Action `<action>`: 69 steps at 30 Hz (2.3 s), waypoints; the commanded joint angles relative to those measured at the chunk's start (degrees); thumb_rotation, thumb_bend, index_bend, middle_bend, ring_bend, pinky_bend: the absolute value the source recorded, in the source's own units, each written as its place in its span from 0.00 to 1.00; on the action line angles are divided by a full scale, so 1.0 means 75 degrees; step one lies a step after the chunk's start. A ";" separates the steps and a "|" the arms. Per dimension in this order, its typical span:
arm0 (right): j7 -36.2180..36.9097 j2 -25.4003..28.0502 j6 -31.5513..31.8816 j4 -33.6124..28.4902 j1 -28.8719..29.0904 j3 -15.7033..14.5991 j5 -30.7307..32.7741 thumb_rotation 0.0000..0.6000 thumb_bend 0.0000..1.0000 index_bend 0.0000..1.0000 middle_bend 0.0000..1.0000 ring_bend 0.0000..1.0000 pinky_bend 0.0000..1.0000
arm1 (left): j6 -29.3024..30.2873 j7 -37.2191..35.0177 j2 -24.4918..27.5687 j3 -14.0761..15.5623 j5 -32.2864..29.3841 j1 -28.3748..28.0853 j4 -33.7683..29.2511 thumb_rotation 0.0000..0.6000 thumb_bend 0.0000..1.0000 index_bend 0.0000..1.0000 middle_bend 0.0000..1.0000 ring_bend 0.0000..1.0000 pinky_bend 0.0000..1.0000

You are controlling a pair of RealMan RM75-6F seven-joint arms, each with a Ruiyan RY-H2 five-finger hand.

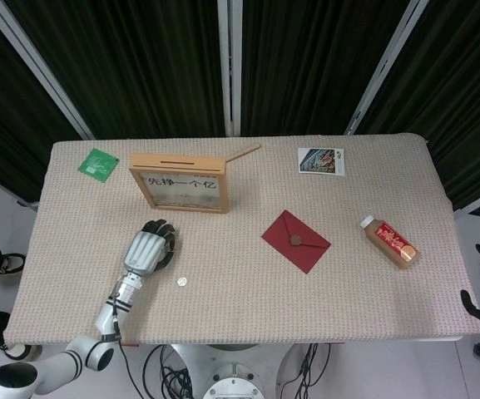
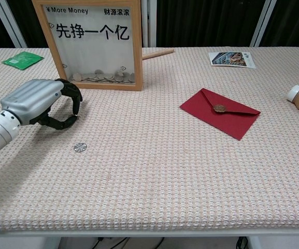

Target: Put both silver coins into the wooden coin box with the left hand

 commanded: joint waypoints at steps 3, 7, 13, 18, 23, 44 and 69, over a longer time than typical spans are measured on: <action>0.0015 -0.0006 -0.0034 0.0021 0.0010 -0.0002 0.0010 1.00 0.30 0.00 0.00 0.00 0.00 | -0.0015 0.0029 0.0019 -0.0012 -0.0025 0.0002 -0.0035 1.00 0.41 0.57 0.30 0.18 0.26; 0.0020 -0.0018 -0.0039 0.0030 0.0014 0.0000 0.0016 1.00 0.30 0.00 0.00 0.00 0.00 | -0.0015 0.0033 0.0042 -0.0047 -0.0061 0.0005 -0.0112 1.00 0.45 0.59 0.30 0.18 0.27; 0.0042 -0.0005 0.0013 0.0021 -0.0001 0.0021 0.0014 1.00 0.30 0.00 0.00 0.00 0.00 | 0.0173 0.0034 0.0276 -0.0086 -0.0037 0.0066 -0.0642 1.00 0.49 0.61 0.31 0.19 0.27; 0.0046 0.0013 0.0033 0.0005 0.0019 0.0060 0.0015 1.00 0.30 0.00 0.00 0.00 0.00 | 0.0772 0.0559 0.1189 -0.0042 0.0119 0.0369 -0.2202 1.00 0.49 0.62 0.32 0.19 0.27; 0.0029 -0.0007 0.0019 0.0007 0.0076 0.0105 0.0008 1.00 0.30 0.00 0.00 0.00 0.00 | 0.1180 0.1686 0.2651 -0.0163 -0.0104 0.0771 -0.4587 1.00 0.49 0.65 0.33 0.20 0.27; -0.0253 0.0073 0.0185 -0.0339 0.0095 0.0154 -0.0042 1.00 0.30 0.00 0.00 0.00 0.00 | -0.0592 0.2947 0.5349 -0.3328 -0.3497 -0.1105 -0.6658 1.00 0.48 0.67 0.36 0.21 0.28; 0.0104 -0.0008 0.0077 -0.0009 0.0089 0.0112 -0.0003 1.00 0.30 0.00 0.00 0.00 0.00 | -0.2269 0.3159 0.4181 -0.2720 -0.6212 -0.3362 -0.4797 1.00 0.48 0.68 0.36 0.21 0.28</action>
